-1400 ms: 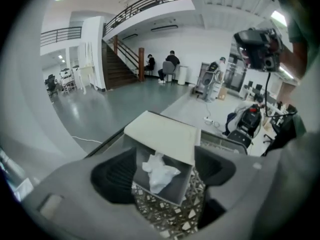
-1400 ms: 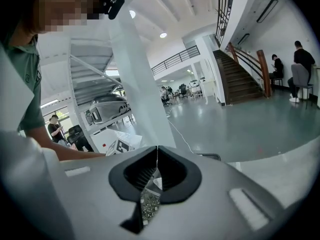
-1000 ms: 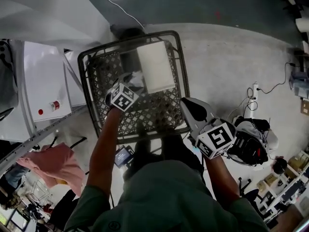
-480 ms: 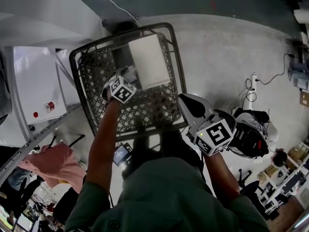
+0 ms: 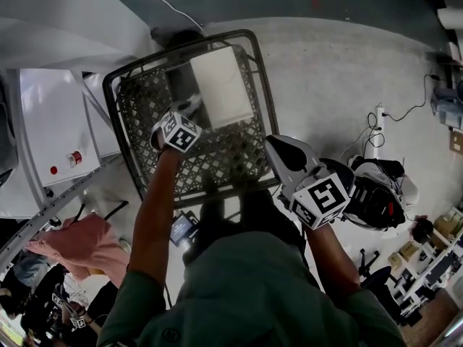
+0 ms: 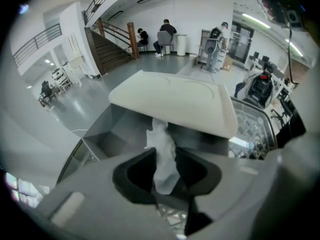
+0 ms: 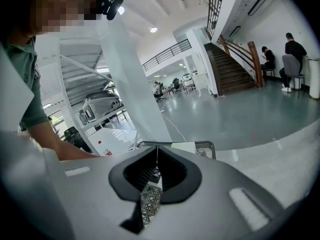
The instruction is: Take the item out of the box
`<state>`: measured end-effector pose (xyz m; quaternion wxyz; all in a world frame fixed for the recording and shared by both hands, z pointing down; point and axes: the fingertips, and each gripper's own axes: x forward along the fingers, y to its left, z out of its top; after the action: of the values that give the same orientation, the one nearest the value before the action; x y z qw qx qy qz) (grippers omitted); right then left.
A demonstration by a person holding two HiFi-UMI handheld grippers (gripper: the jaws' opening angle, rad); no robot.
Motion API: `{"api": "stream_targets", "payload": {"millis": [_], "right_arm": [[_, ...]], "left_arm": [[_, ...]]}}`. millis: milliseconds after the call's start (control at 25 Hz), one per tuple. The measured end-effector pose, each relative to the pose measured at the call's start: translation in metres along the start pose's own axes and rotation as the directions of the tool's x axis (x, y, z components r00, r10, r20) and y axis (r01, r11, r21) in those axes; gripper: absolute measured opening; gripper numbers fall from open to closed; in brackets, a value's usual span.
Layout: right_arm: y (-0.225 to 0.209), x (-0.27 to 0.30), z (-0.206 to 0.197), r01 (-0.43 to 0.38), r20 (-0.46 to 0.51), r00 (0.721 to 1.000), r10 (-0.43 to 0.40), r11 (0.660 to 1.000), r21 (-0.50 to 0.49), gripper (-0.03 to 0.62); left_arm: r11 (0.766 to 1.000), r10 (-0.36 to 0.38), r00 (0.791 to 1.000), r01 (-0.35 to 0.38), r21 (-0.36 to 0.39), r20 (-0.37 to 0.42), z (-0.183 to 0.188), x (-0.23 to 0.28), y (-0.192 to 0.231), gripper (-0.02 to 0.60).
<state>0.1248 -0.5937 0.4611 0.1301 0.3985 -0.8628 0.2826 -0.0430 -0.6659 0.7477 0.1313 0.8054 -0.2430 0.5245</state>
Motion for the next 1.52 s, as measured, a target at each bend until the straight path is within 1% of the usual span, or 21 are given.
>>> {"api": "stream_targets", "payload": {"millis": [80, 160, 240, 400, 480, 600, 720, 920, 1040, 1160, 1240, 1320, 1400, 1440, 1520], "right_arm": [[0.007, -0.004, 0.002, -0.001, 0.008, 1.0, 0.001, 1.0, -0.005, 0.012], [0.017, -0.006, 0.004, -0.001, 0.019, 1.0, 0.002, 1.0, -0.013, 0.012], [0.027, -0.007, 0.007, 0.0, 0.031, 1.0, 0.001, 1.0, -0.021, 0.012], [0.042, -0.008, 0.009, 0.001, 0.056, 0.998, 0.001, 0.999, -0.037, 0.012], [0.047, -0.016, 0.016, 0.0, 0.068, 0.998, 0.003, 0.999, -0.045, 0.012], [0.058, -0.026, 0.027, -0.001, 0.088, 0.996, 0.006, 0.998, -0.058, 0.012], [0.074, -0.03, 0.035, -0.003, 0.111, 0.994, 0.011, 0.997, -0.074, 0.012], [0.104, -0.042, 0.056, -0.007, 0.157, 0.987, 0.024, 0.994, -0.112, 0.012], [0.121, -0.054, 0.07, -0.004, 0.187, 0.982, 0.029, 0.991, -0.134, 0.012], [0.141, -0.063, 0.082, 0.001, 0.213, 0.977, 0.032, 0.988, -0.155, 0.012], [0.153, -0.07, 0.089, 0.008, 0.231, 0.972, 0.032, 0.985, -0.171, 0.012], [0.159, -0.072, 0.096, 0.019, 0.249, 0.968, 0.03, 0.981, -0.191, 0.012], [0.163, -0.07, 0.106, 0.031, 0.269, 0.963, 0.028, 0.977, -0.211, 0.012], [0.169, -0.071, 0.111, 0.036, 0.28, 0.96, 0.028, 0.975, -0.221, 0.011], [0.194, -0.083, 0.119, 0.04, 0.304, 0.952, 0.034, 0.971, -0.236, 0.008]], "left_arm": [[1.0, 0.01, 1.0, -0.01, -0.006, 0.019, 0.001, -0.01, -0.001, 0.095], [1.0, 0.026, 0.998, -0.026, -0.009, 0.049, 0.001, -0.025, -0.002, 0.04], [0.999, 0.046, 0.996, -0.045, -0.008, 0.075, -0.001, -0.041, 0.0, 0.02], [0.997, 0.08, 0.99, -0.076, -0.034, 0.12, -0.011, -0.066, 0.005, 0.006], [0.994, 0.102, 0.984, -0.094, -0.058, 0.146, -0.007, -0.086, 0.006, 0.006], [0.988, 0.141, 0.969, -0.124, -0.095, 0.204, 0.001, -0.123, 0.008, 0.006], [0.981, 0.18, 0.942, -0.149, -0.126, 0.282, 0.006, -0.165, 0.011, 0.006], [0.967, 0.248, 0.882, -0.2, -0.158, 0.402, 0.019, -0.255, 0.008, 0.006], [0.959, 0.279, 0.835, -0.215, -0.186, 0.473, 0.024, -0.31, 0.0, 0.006], [0.95, 0.308, 0.787, -0.224, -0.218, 0.534, 0.02, -0.362, -0.003, 0.006], [0.944, 0.326, 0.749, -0.224, -0.242, 0.576, 0.019, -0.396, -0.004, 0.006], [0.938, 0.344, 0.704, -0.224, -0.265, 0.621, 0.02, -0.423, 0.0, 0.006], [0.933, 0.36, 0.661, -0.238, -0.272, 0.658, 0.023, -0.446, 0.006, 0.006], [0.93, 0.368, 0.641, -0.246, -0.273, 0.673, 0.022, -0.46, 0.007, 0.006], [0.924, 0.383, 0.605, -0.265, -0.276, 0.698, 0.014, -0.501, -0.001, 0.006]]}}
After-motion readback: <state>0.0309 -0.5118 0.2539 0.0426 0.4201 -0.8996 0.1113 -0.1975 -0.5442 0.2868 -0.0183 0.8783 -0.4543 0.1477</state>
